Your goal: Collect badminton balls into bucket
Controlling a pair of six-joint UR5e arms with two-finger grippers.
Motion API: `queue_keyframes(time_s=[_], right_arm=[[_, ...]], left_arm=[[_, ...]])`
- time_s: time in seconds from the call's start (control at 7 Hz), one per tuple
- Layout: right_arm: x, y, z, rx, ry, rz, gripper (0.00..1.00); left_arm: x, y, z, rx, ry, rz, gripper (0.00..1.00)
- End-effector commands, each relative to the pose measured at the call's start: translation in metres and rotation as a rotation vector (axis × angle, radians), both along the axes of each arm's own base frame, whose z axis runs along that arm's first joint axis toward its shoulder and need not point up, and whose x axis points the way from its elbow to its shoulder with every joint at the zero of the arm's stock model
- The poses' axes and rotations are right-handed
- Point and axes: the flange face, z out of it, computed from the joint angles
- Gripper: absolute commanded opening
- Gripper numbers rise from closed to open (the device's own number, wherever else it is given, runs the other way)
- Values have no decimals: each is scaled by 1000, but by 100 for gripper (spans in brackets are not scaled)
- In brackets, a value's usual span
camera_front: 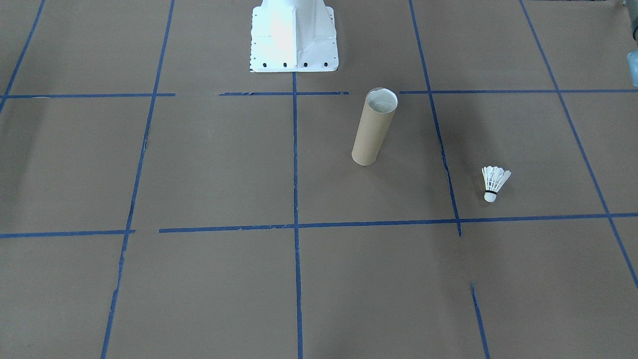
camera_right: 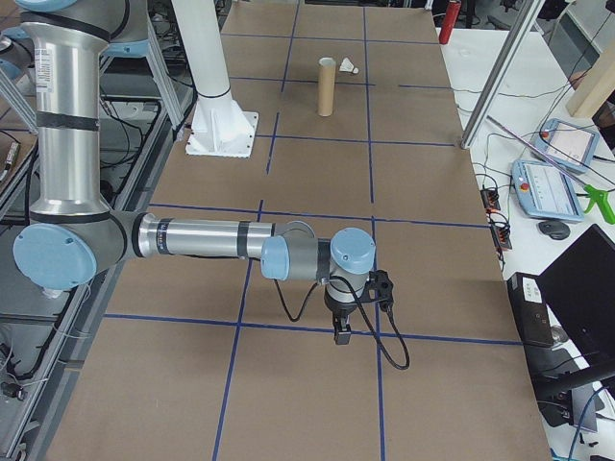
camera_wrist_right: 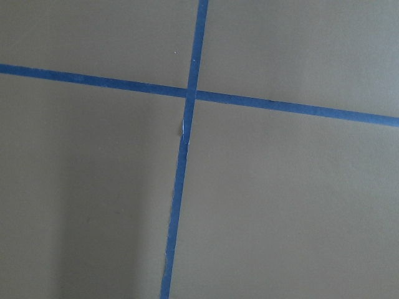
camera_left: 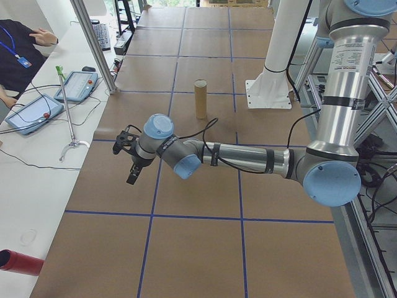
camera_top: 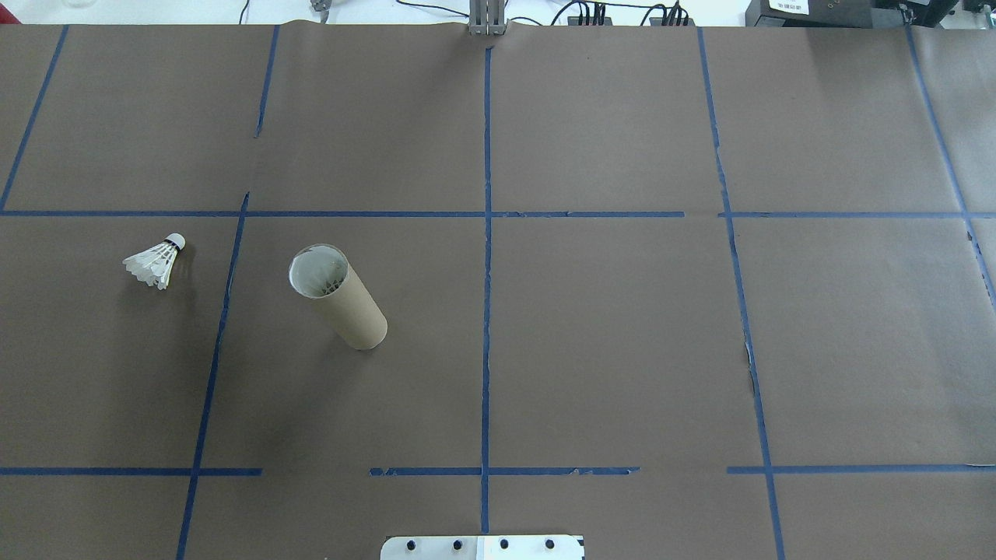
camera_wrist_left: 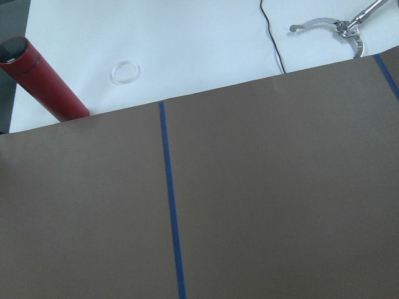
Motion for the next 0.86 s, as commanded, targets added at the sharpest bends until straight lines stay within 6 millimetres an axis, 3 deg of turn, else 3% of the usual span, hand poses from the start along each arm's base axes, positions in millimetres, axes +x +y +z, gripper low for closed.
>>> queue_keyframes(time_s=[0.0,0.14,0.29,0.57,0.71], right_arm=[[0,0,0,0,0,0,100],[0,0,0,0,0,0,100],[0,0,0,0,0,0,100],[0,0,0,0,0,0,100],[0,0,0,0,0,0,100]], left_arm=[[75,42,4,-184,281,-114,100],[80,68,9,-235,409,-164,100],[99,83,10,-342,522,-243,100],[158,99,-4,-470,663,-384,100],[177,111,-3,-545,692,-399,100]])
